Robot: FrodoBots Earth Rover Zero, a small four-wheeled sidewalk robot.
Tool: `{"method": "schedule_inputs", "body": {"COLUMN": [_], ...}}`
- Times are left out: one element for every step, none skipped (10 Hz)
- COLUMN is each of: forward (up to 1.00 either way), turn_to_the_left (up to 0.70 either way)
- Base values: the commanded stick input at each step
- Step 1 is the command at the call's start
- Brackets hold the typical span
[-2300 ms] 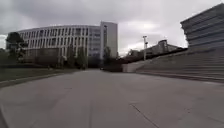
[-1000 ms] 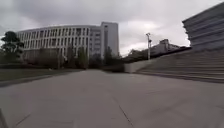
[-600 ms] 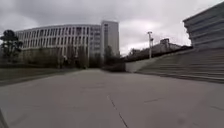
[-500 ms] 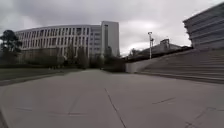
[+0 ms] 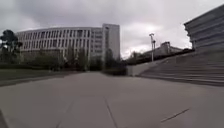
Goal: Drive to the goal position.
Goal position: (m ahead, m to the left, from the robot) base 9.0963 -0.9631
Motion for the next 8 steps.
{"method": "schedule_inputs", "body": {"forward": [1.0,1.0,1.0,1.0,1.0,1.0,1.0,1.0], "turn_to_the_left": [0.05,0.03,0.06,0.01,0.12,0.1,0.1,0.15]}}
